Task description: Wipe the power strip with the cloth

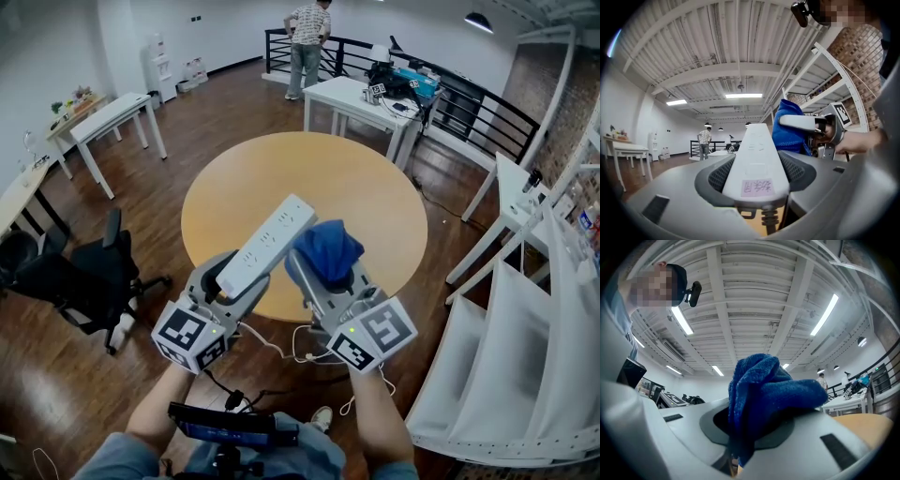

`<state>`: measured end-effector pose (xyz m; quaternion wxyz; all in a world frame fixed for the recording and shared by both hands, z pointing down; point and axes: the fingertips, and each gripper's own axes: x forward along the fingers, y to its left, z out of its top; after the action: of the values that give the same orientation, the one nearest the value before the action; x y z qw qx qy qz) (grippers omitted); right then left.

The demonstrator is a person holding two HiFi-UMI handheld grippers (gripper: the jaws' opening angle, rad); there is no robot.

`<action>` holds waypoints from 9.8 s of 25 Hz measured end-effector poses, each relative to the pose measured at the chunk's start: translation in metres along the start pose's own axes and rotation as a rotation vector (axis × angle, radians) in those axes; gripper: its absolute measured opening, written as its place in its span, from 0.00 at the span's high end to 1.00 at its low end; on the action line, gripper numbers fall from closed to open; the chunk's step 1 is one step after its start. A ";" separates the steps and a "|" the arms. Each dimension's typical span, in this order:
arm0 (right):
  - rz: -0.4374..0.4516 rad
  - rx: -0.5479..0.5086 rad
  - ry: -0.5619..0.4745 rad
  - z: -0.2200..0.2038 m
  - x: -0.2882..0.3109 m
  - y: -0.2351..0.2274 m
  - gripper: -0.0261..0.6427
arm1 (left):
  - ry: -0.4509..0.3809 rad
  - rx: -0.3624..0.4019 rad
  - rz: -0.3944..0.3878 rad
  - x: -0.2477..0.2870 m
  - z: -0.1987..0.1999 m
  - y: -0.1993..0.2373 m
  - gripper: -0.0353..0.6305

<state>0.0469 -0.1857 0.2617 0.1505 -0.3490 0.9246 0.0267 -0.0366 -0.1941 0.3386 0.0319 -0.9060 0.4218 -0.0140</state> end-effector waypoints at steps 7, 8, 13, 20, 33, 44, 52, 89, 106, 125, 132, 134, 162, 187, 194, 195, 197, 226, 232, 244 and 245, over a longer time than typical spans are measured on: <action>-0.059 -0.024 -0.013 0.015 -0.008 -0.029 0.87 | 0.004 0.033 -0.015 -0.004 -0.002 -0.004 0.52; -0.070 -0.027 -0.015 0.017 -0.010 -0.035 0.87 | 0.006 0.039 -0.015 -0.004 -0.002 -0.004 0.52; -0.134 -0.031 -0.026 0.029 -0.021 -0.064 0.87 | 0.008 0.068 -0.027 -0.005 -0.002 -0.012 0.52; -0.160 -0.032 -0.033 0.037 -0.028 -0.082 0.87 | 0.012 0.143 -0.057 -0.004 0.002 -0.030 0.52; -0.126 -0.055 0.028 0.045 0.004 -0.093 0.87 | 0.074 0.246 -0.113 0.000 -0.009 -0.053 0.52; -0.064 -0.046 0.083 0.039 0.038 -0.082 0.87 | 0.105 0.328 -0.104 0.000 -0.014 -0.055 0.52; -0.037 -0.043 0.120 0.032 0.050 -0.072 0.87 | 0.137 0.374 -0.081 0.001 -0.023 -0.055 0.52; 0.186 -0.032 0.146 -0.010 0.074 0.047 0.87 | 0.159 0.455 -0.038 0.013 -0.024 -0.050 0.52; 0.049 -0.089 0.119 0.015 0.055 -0.015 0.87 | 0.166 0.451 -0.041 0.001 -0.027 -0.055 0.52; -0.133 -0.083 0.058 0.039 0.019 -0.086 0.87 | 0.153 0.457 -0.065 -0.004 -0.029 -0.063 0.52; -0.140 -0.070 0.069 0.030 0.010 -0.087 0.87 | 0.145 0.405 -0.043 -0.006 -0.027 -0.057 0.52; -0.140 -0.071 0.063 0.030 0.009 -0.086 0.87 | 0.131 0.387 -0.029 -0.005 -0.024 -0.053 0.52; -0.149 -0.028 0.007 0.026 -0.021 -0.060 0.87 | 0.095 0.228 0.051 -0.003 -0.008 -0.028 0.53; -0.054 0.075 0.040 -0.024 -0.019 0.007 0.87 | 0.080 0.174 0.070 0.011 -0.011 -0.025 0.53; -0.073 0.089 0.049 -0.030 -0.019 0.005 0.87 | 0.093 0.153 0.078 0.011 -0.017 -0.020 0.53; -0.077 0.089 0.050 -0.031 -0.019 0.003 0.87 | 0.093 0.147 0.080 0.012 -0.018 -0.018 0.53; -0.085 0.091 0.052 -0.034 -0.018 0.001 0.87 | 0.101 0.130 0.086 0.014 -0.024 -0.015 0.53; -0.190 0.171 0.148 -0.119 -0.021 -0.048 0.87 | 0.484 -0.094 0.133 0.040 -0.258 0.046 0.53; -0.190 0.183 0.180 -0.134 -0.017 -0.053 0.87 | 0.562 -0.119 0.144 0.043 -0.296 0.048 0.53; -0.196 0.209 0.214 -0.158 -0.016 -0.060 0.87 | 0.630 -0.082 0.146 0.050 -0.331 0.055 0.52; -0.197 0.215 0.213 -0.159 -0.017 -0.060 0.87 | 0.625 -0.080 0.142 0.052 -0.329 0.055 0.52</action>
<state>0.0570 -0.2453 0.4212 0.0899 -0.4209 0.8941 -0.1243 -0.0624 -0.2848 0.6631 -0.1341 -0.8268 0.4734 -0.2725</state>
